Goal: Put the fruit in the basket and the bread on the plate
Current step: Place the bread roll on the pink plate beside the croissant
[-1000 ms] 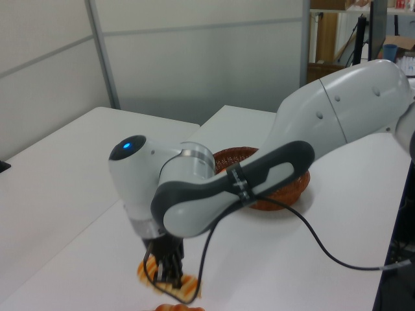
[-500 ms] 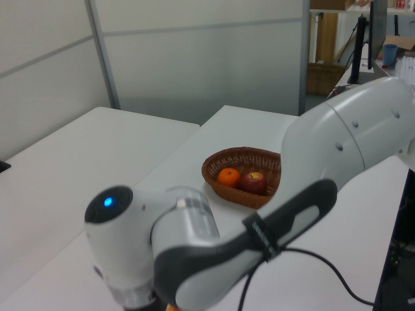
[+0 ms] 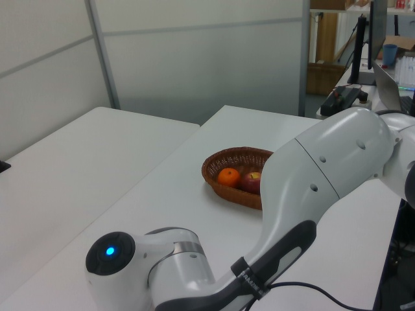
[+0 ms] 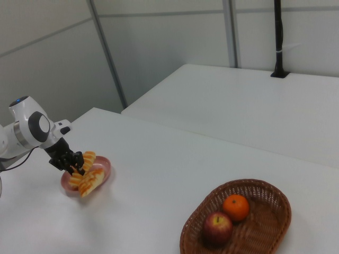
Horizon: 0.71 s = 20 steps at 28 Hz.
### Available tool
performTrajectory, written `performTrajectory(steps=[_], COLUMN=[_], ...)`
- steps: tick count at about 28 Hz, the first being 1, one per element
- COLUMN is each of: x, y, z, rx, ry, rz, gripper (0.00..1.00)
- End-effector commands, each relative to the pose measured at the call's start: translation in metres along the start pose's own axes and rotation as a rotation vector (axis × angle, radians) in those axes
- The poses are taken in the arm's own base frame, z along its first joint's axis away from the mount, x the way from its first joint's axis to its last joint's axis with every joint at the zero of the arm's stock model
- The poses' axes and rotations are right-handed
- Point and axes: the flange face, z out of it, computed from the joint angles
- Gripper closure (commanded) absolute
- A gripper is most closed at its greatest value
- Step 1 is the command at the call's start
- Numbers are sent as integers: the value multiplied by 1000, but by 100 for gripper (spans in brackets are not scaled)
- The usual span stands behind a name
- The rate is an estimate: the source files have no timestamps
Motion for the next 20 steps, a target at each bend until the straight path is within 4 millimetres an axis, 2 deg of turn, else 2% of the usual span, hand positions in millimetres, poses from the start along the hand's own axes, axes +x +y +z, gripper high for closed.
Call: performTrajectory(steps=[1, 8, 11, 12, 13, 15, 16, 19, 20], x=[4, 6, 9, 9, 6, 2, -3, -13, -21], y=[11, 25, 39, 49, 67, 86, 106, 154, 184], z=[-19, -34, -61, -67, -82, -100, -111, -125, -135], rx=[-4, 20, 68, 76, 88, 96, 85, 59, 56], ry=[24, 17, 15, 5, -13, -23, -47, -96, -117], rz=[36, 87, 162, 185, 224, 262, 296, 367, 410], gripper=[0, 0, 0, 0, 0, 0, 0, 0, 0])
